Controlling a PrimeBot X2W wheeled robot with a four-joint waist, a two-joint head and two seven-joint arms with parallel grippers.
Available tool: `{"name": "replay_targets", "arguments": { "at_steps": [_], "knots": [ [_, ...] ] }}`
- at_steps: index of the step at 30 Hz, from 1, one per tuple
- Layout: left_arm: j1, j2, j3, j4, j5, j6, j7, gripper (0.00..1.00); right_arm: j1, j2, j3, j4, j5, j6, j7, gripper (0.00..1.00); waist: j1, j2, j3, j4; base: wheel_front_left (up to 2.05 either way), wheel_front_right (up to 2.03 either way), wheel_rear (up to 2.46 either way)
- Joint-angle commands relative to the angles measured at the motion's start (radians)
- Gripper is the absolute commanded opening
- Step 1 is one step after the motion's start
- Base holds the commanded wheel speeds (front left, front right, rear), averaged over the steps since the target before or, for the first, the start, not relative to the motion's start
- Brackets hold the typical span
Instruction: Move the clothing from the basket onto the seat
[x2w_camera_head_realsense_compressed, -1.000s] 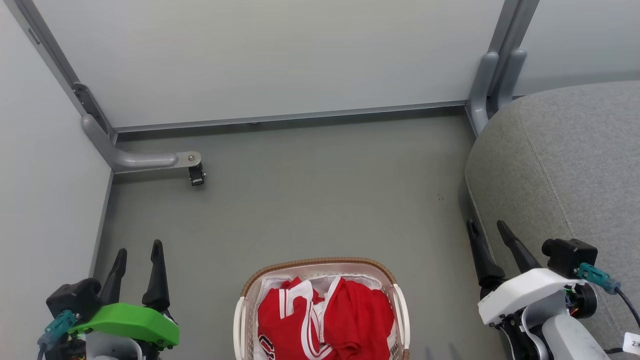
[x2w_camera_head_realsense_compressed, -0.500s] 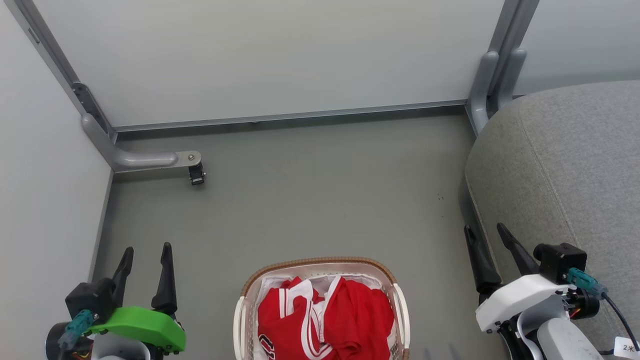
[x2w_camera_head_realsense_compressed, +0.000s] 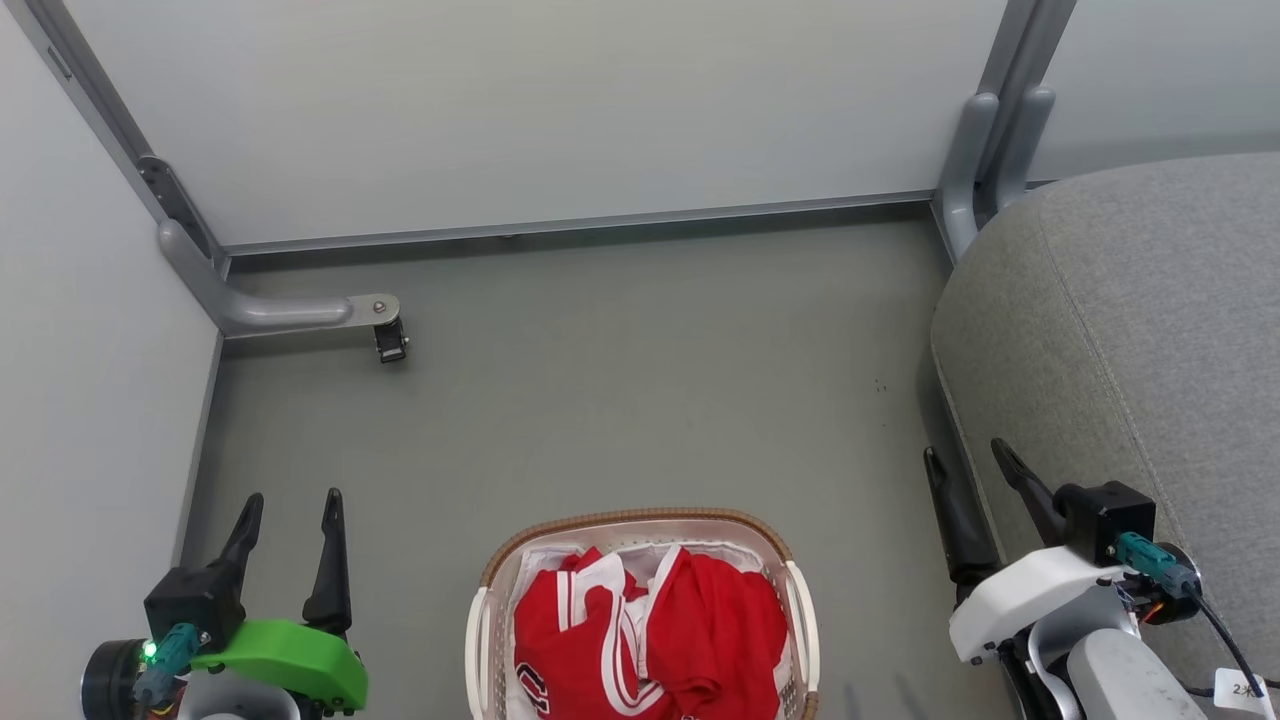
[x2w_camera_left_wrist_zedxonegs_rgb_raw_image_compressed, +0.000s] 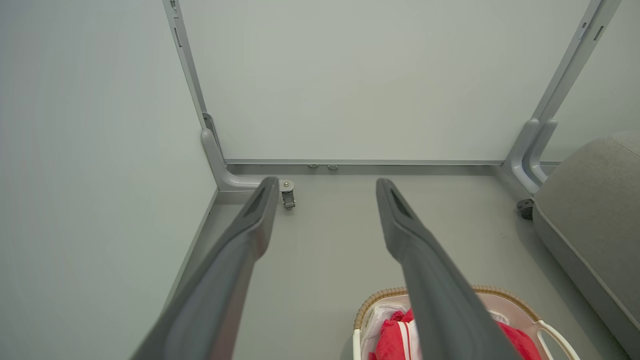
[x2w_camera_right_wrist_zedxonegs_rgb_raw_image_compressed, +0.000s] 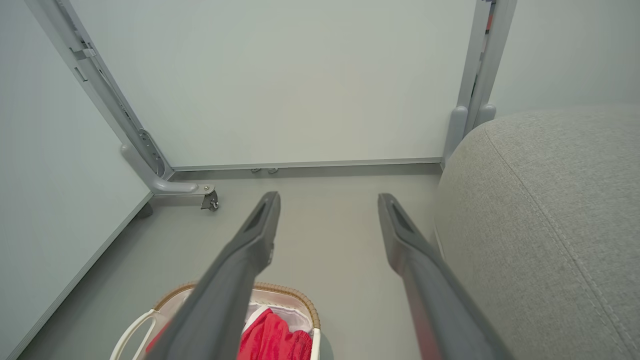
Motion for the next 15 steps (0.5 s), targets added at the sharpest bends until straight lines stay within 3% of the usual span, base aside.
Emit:
{"name": "replay_targets", "arguments": {
  "at_steps": [1, 15],
  "knots": [
    [-0.001, 0.003, 0.005, -0.001, 0.028, -0.003, -0.010, 1.00, -0.011, -0.001, -0.004, 0.004, -0.025, 0.000, -0.012, 1.00, 0.0000, 0.0000, 0.002, -0.001, 0.00, 0.00, 0.00],
    [0.012, -0.004, 0.025, 0.021, 0.120, -0.003, -0.036, 1.00, -0.002, 0.021, -0.042, 0.037, -0.130, 0.000, -0.036, 1.00, 0.0000, 0.0000, 0.001, -0.001, 0.00, 0.00, 0.00]
  ]
}}
